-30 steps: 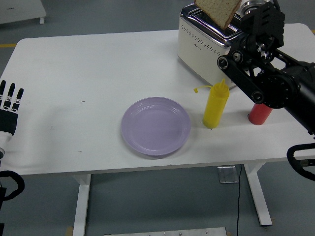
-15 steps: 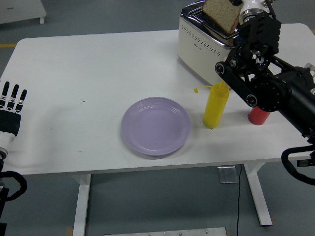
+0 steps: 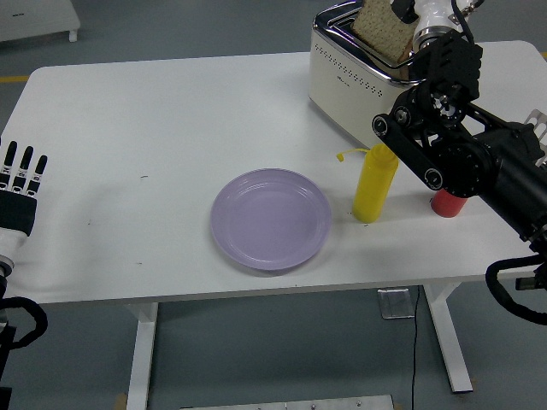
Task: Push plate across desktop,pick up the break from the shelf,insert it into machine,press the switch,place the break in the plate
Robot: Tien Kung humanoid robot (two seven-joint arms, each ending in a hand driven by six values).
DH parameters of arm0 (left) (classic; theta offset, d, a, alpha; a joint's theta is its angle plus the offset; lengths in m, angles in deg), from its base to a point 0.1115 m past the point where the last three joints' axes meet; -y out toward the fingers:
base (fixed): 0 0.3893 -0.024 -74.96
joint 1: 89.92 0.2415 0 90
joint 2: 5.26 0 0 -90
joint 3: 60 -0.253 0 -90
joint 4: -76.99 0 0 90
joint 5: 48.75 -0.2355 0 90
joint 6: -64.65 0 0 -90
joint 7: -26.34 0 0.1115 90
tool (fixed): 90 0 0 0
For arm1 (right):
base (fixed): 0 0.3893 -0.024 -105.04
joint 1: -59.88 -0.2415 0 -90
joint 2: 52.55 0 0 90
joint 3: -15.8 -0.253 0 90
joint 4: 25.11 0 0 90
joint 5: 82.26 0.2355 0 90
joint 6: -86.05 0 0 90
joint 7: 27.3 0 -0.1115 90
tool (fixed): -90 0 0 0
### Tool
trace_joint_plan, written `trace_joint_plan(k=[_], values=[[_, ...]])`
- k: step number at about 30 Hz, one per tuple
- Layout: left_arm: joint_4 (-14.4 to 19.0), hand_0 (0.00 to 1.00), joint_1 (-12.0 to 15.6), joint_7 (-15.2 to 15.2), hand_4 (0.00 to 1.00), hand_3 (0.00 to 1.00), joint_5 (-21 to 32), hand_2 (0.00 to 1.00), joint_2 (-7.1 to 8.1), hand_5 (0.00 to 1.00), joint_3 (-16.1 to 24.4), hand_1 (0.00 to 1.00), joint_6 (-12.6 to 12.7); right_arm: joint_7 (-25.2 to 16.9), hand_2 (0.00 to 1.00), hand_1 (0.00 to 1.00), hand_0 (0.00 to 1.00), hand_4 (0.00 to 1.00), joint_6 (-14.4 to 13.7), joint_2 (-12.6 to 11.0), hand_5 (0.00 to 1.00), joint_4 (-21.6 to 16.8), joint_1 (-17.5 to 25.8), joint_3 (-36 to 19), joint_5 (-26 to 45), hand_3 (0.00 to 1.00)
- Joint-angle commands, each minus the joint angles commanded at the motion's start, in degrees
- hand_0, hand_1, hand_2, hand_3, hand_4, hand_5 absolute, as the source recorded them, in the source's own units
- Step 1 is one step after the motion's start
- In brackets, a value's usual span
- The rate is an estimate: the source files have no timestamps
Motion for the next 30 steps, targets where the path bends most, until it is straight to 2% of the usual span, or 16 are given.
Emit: trace_joint_plan(k=[3,4,7,9,10,15,16,17,21,22,24,27,28,30], values=[[0.0,0.826,0.0,0.0,0.634,0.805,0.0,0.925,0.0,0.998,0.1,0.861,0.0,-0.7,0.526,0.455,0.345,0.486,2.2,0.0,0.058,0.0,0.0,-0.1,0.3,0.536],[0.0,0.826,0.0,0.0,0.633,0.805,0.0,0.925,0.01,0.998,0.1,0.861,0.0,-1.0,0.93,0.82,0.807,0.739,3.0,0.0,0.288,-0.1,0.0,-0.2,0.6,0.917],[0.0,0.826,0.0,0.0,0.633,0.805,0.0,0.925,0.05,0.998,0.1,0.861,0.0,-2.0,0.93,0.82,0.807,0.739,5.5,-0.1,0.288,-0.4,-0.1,-0.5,2.1,0.917],[0.0,0.826,-0.1,0.0,0.633,0.805,0.0,0.925,0.06,0.998,0.1,0.861,0.0,-2.7,0.93,0.82,0.807,0.739,6.0,-0.2,0.288,-0.5,-0.1,-0.6,2.9,0.917],[0.0,0.826,-0.1,0.0,0.633,0.805,0.0,0.925,0.07,0.998,0.1,0.861,0.1,-2.9,0.925,0.778,0.756,0.774,6.0,-0.3,0.33,-0.5,-0.1,-0.7,3.2,0.931],[0.1,0.826,-0.1,0.0,0.633,0.805,0.0,0.925,0.09,0.998,0.2,0.861,0.1,-3.9,0.925,0.778,0.756,0.774,4.6,-0.6,0.33,-0.5,0.0,-1.0,4.6,0.931],[0.1,0.825,0.0,0.0,0.633,0.805,0.0,0.925,0.12,0.998,0.3,0.861,0.1,-4.0,0.914,0.735,0.706,0.814,4.1,-0.8,0.4,-0.5,0.1,-1.2,4.9,0.921],[0.1,0.825,0.0,0.0,0.633,0.805,0.0,0.925,0.13,0.998,0.3,0.861,0.1,-4.0,0.914,0.735,0.706,0.814,3.7,-0.9,0.4,-0.6,0.2,-1.3,5.0,0.921],[0.2,0.825,0.1,0.0,0.633,0.805,0.0,0.925,0.18,0.998,0.5,0.861,0.0,-4.4,0.914,0.735,0.706,0.814,1.0,-2.0,0.4,-1.4,0.7,-1.7,5.8,0.921],[0.2,0.825,0.1,0.0,0.633,0.805,0.0,0.925,0.19,0.998,0.6,0.862,0.0,-4.6,0.774,0.595,0.524,0.68,0.2,-2.5,0.393,-1.8,0.9,-1.9,5.9,0.757],[0.2,0.825,0.1,0.0,0.633,0.805,-0.1,0.925,0.19,0.998,0.6,0.862,0.0,-4.9,0.774,0.595,0.524,0.68,-1.0,-3.7,0.393,-2.9,1.3,-2.1,6.5,0.757],[0.3,0.825,0.1,0.0,0.633,0.805,-0.1,0.925,0.23,0.998,0.8,0.862,0.0,-6.7,0.774,0.595,0.524,0.68,-2.1,-6.6,0.393,-5.8,2.6,-2.7,8.9,0.757],[0.3,0.827,0.2,0.0,0.633,0.805,-0.1,0.925,0.27,0.998,0.9,0.862,0.0,-7.7,0.684,0.54,0.459,0.534,-1.7,-7.8,0.369,-6.9,3.2,-3.2,10.0,0.676],[0.4,0.827,0.2,0.0,0.633,0.805,-0.1,0.925,0.36,0.998,1.2,0.862,0.0,-9.2,0.684,0.54,0.459,0.534,0.0,-10.4,0.369,-9.4,4.4,-4.0,12.4,0.676]])
